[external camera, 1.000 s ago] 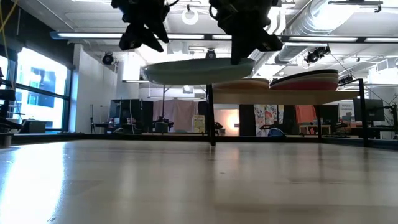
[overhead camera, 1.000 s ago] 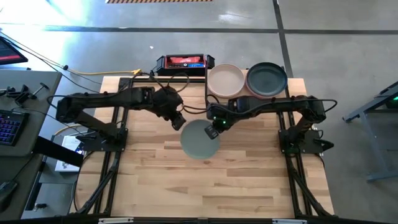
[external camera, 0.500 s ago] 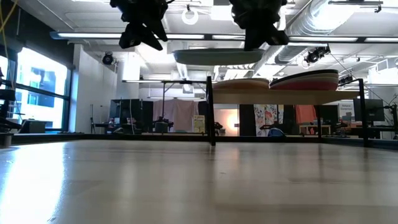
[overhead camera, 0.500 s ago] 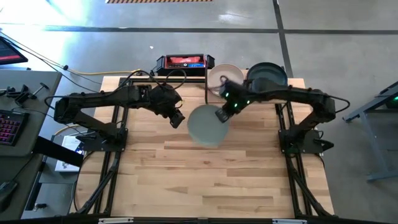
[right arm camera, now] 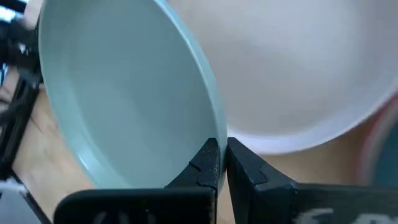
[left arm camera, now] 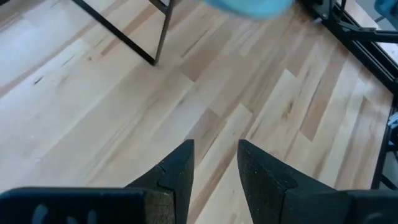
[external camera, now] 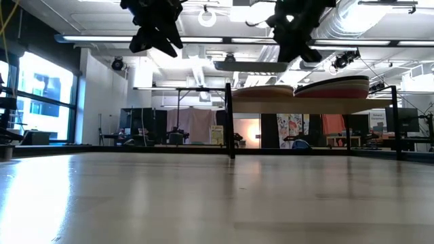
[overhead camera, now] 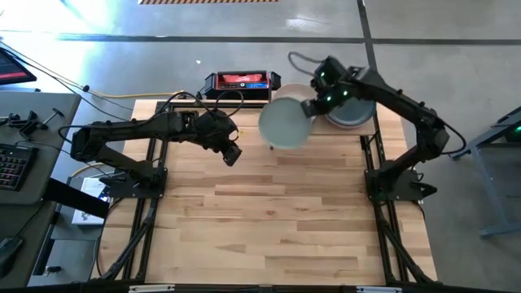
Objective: Place and stack plates onto a shelf
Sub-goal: Stack the light blue plate on top of the gray plate on the shelf
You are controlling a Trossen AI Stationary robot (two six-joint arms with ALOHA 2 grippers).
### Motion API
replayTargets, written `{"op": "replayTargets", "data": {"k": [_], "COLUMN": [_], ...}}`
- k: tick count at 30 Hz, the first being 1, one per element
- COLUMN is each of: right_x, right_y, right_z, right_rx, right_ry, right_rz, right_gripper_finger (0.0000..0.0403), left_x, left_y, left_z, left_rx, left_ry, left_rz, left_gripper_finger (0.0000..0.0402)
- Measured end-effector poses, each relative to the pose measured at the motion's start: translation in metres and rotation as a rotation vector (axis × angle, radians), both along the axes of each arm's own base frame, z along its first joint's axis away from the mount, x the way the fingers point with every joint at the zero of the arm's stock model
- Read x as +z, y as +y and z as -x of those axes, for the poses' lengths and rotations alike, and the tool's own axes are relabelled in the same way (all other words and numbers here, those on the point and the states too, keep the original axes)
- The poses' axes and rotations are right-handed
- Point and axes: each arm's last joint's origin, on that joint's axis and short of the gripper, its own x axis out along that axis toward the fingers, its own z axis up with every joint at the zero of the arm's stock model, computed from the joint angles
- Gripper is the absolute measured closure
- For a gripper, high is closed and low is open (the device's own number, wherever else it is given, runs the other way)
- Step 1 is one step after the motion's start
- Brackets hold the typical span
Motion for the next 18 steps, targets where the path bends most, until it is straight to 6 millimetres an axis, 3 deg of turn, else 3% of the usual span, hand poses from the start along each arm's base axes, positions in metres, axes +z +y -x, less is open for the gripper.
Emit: {"op": "replayTargets", "data": {"k": [10, 18], "right_x": [0.003, 0.010], "right_y": [-0.049, -0.070], "right_z": [0.041, 0.054], "right_rx": [-0.166, -0.201], "right_ry": [-0.044, -0.179], "right_rz": [0.061, 0.088], "right_gripper_finger": [0.0403, 0.0403], "left_x": [0.000, 0.000], "left_y": [0.001, 0.002], "left_z": [0.000, 0.000], "left_rx": [0.018, 0.045], "left_ry": [0.004, 0.008], "left_rz": [-0.020, -0.041], "left_gripper_finger": [0.0289, 0.0289]}}
